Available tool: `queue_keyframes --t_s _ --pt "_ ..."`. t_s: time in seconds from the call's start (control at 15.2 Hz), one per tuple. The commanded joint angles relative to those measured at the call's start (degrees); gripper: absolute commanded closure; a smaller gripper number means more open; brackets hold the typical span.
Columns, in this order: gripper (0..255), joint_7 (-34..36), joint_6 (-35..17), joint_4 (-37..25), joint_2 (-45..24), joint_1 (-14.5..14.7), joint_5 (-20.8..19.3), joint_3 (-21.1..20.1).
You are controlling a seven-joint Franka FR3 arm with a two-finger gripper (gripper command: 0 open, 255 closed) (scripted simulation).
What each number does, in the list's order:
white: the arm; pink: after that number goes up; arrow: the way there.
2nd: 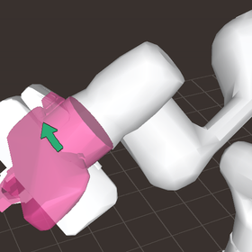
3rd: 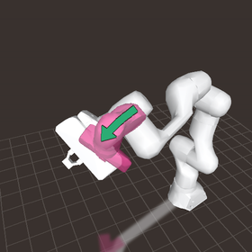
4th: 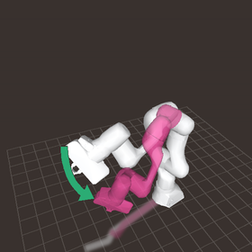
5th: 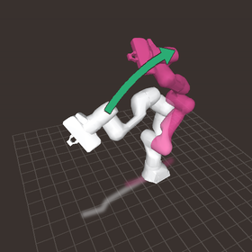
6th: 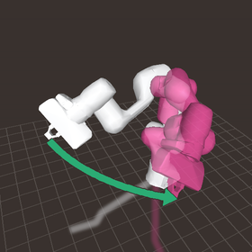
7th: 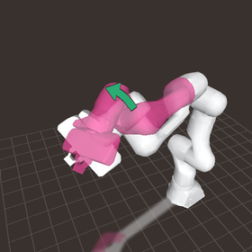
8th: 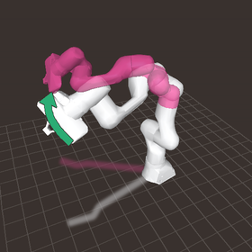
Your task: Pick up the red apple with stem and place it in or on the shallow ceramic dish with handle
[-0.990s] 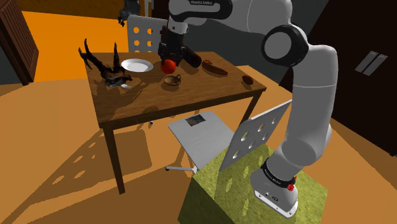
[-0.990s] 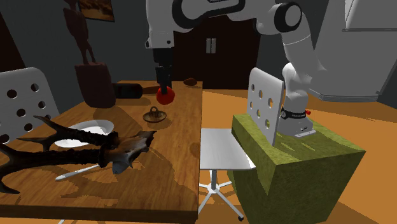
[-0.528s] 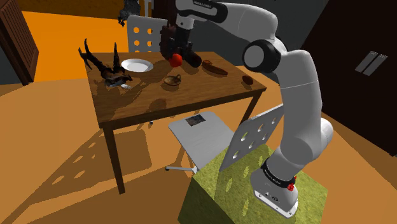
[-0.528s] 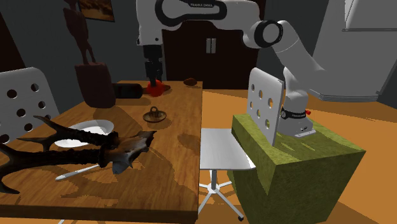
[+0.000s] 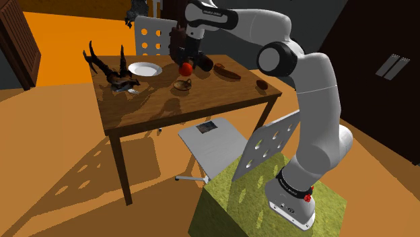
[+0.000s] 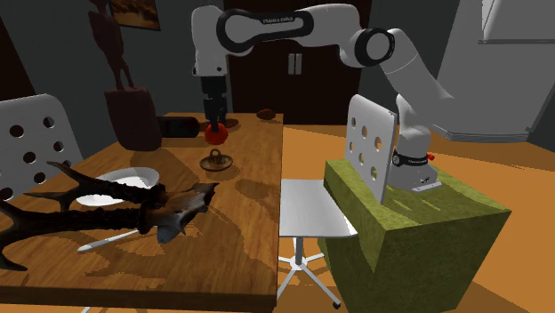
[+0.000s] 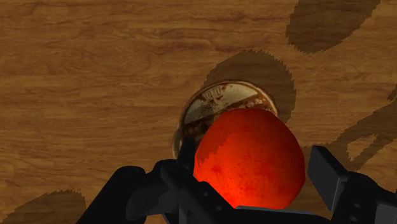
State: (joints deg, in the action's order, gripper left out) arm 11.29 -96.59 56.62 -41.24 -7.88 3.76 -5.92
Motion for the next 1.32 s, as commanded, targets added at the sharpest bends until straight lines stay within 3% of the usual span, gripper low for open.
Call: queue_keyframes --t_s 0.0,0.46,0.99,1.06,1.25 --pt "255 -0.1 -1.8 2.0 0.2 0.0 0.0 0.0" --pt "255 -0.6 -6.8 7.1 0.2 -0.1 0.1 0.0" --pt "255 -0.6 -6.8 7.1 0.2 -0.1 0.1 0.0" --pt "0 -0.6 -6.9 7.1 0.2 -0.1 0.1 0.0" --pt "0 -0.6 -6.9 7.1 0.2 -0.1 0.1 0.0"
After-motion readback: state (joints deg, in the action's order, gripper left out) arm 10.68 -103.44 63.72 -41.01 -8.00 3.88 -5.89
